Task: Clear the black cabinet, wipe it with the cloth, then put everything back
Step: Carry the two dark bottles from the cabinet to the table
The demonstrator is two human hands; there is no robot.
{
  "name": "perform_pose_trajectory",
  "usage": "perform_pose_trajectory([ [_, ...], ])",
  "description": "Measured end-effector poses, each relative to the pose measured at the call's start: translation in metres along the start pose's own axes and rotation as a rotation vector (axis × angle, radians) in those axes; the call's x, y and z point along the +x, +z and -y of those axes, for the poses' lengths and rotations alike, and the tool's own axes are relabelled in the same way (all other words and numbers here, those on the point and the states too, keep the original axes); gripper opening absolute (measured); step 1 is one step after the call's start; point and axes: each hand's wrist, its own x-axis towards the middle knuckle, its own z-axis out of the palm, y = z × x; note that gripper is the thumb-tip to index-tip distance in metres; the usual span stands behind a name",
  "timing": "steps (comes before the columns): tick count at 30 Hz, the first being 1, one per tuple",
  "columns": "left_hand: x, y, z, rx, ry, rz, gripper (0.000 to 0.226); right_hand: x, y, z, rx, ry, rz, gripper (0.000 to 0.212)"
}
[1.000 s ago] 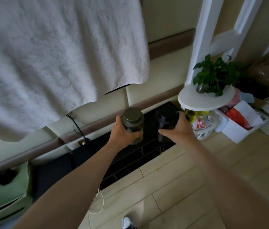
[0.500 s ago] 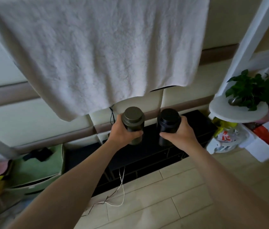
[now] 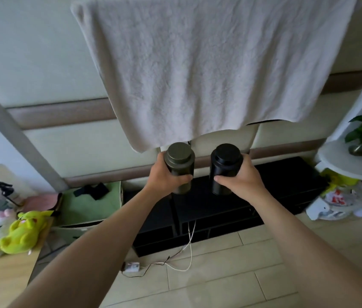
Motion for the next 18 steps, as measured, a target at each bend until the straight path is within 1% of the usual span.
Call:
perform_pose_trajectory([
  [9,-0.051,-0.040,0.008,0.087,-0.070,-0.085,0.080,-0.019,0.032,0.014,0.016,-0.059,0.112,0.078],
  [13,-0.063,-0.070,0.026,0.092,-0.089,-0.132,0.077,-0.028,0.061,0.028,0.011,-0.072,0.150,0.077],
  [18,-0.070,-0.128,0.066,0.042,-0.100,-0.174,0.078,-0.042,0.116,0.063,-0.001,-0.114,0.177,0.073],
])
